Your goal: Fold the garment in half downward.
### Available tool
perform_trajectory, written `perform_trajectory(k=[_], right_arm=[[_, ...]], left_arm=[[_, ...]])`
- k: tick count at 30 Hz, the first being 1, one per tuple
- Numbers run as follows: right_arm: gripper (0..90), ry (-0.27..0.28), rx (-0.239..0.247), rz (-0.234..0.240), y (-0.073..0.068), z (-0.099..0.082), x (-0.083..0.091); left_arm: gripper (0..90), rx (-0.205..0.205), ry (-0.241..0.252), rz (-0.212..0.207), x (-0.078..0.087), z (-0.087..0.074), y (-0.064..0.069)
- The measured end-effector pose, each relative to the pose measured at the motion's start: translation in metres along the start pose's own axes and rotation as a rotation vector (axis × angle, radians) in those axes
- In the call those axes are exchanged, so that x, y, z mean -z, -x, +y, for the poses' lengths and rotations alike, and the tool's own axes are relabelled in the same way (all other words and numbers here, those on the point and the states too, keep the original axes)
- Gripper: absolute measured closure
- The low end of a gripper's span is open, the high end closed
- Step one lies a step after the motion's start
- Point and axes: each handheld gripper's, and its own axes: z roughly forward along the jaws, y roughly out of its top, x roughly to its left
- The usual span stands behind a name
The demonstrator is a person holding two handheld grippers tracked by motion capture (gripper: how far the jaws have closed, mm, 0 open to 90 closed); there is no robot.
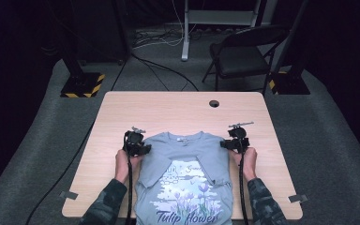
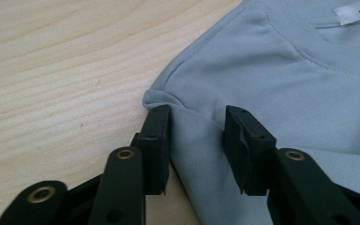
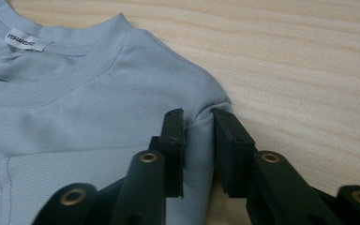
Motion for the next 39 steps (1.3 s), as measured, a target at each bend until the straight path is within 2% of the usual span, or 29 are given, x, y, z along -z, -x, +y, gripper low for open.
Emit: perform_trajectory(k=[3, 8, 11, 23, 25, 29, 34, 38, 39], right_arm=[[80.8, 0.004, 0.012, 0.002, -0.002, -0.001, -0.001], [82.9, 0.006, 0.010, 0.012, -0.001, -0.002, -0.001], [83.3, 0.010, 0.004, 0.013, -0.001, -0.003, 0.000], [83.8, 0.049, 0.033, -0.016, -0.004, -0.002, 0.004], [83.9, 0.055, 0.032, -0.019, -0.005, -0.002, 0.005], [84.0, 0.085, 0.067, -0.049, -0.009, 0.002, 0.011], [84.0, 0.140, 0.101, -0.070, -0.014, 0.008, 0.021], [84.1, 0.168, 0.110, -0.081, -0.017, 0.012, 0.027], [84.1, 0.188, 0.125, -0.087, -0.019, 0.015, 0.032]], left_arm=[[70.4, -0.006, 0.014, -0.015, -0.001, -0.001, 0.000], [79.3, -0.018, 0.030, -0.026, -0.002, -0.001, 0.002], [82.1, -0.031, 0.042, -0.019, -0.003, -0.001, 0.003], [82.9, -0.054, 0.051, -0.029, -0.003, 0.004, 0.003], [82.9, -0.061, 0.066, -0.025, -0.001, 0.005, 0.003], [83.0, -0.066, 0.100, -0.018, 0.003, 0.013, 0.005], [83.2, -0.085, 0.139, -0.008, 0.010, 0.024, 0.009], [83.2, -0.089, 0.166, -0.004, 0.014, 0.030, 0.010], [83.2, -0.104, 0.177, 0.006, 0.017, 0.034, 0.012]])
